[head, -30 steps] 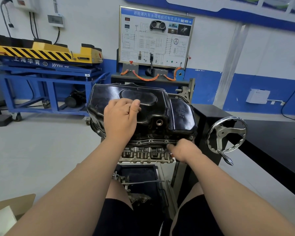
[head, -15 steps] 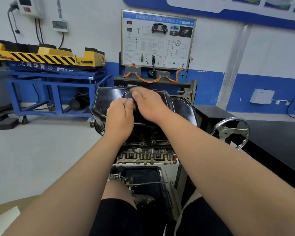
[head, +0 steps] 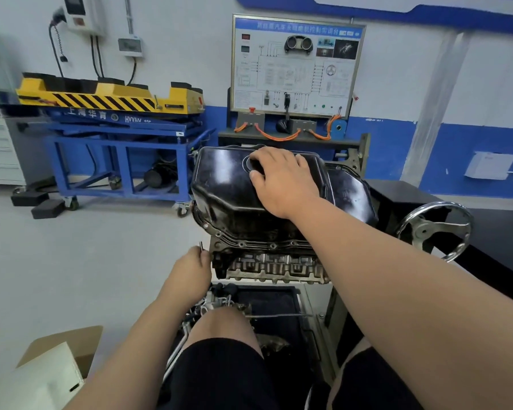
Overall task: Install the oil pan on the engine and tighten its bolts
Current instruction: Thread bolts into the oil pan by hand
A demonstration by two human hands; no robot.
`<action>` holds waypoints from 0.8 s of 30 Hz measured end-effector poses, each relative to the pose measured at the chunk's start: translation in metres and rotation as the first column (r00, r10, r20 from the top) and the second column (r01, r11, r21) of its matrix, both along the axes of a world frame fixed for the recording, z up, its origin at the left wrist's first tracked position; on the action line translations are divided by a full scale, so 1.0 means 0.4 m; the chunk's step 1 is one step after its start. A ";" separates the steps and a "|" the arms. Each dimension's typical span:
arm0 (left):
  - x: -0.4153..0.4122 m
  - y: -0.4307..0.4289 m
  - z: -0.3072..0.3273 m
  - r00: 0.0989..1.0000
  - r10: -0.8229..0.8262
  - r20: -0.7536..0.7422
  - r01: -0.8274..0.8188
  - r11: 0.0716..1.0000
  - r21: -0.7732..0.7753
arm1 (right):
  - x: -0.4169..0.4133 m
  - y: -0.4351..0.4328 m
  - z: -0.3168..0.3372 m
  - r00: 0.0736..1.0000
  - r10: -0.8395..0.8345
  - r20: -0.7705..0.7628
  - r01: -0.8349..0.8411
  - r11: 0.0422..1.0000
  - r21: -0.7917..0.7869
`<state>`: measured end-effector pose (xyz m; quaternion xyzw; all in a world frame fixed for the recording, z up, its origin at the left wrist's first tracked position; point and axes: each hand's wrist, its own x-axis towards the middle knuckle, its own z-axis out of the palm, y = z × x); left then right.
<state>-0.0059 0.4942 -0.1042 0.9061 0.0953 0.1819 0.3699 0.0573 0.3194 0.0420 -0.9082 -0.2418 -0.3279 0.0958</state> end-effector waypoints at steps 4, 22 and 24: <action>0.049 0.015 -0.017 0.995 -0.002 -0.096 0.010 0.997 0.079 | 0.001 0.000 -0.002 1.000 -0.006 0.023 0.006 1.000 -0.004; 0.127 -0.026 0.039 0.972 0.141 0.186 -0.133 0.990 -0.055 | 0.016 0.002 -0.012 0.998 -0.006 0.066 0.005 1.000 0.022; 0.130 -0.024 0.037 0.971 0.147 0.187 -0.142 0.989 -0.045 | 0.016 0.003 -0.014 0.997 -0.009 0.073 0.007 1.000 0.024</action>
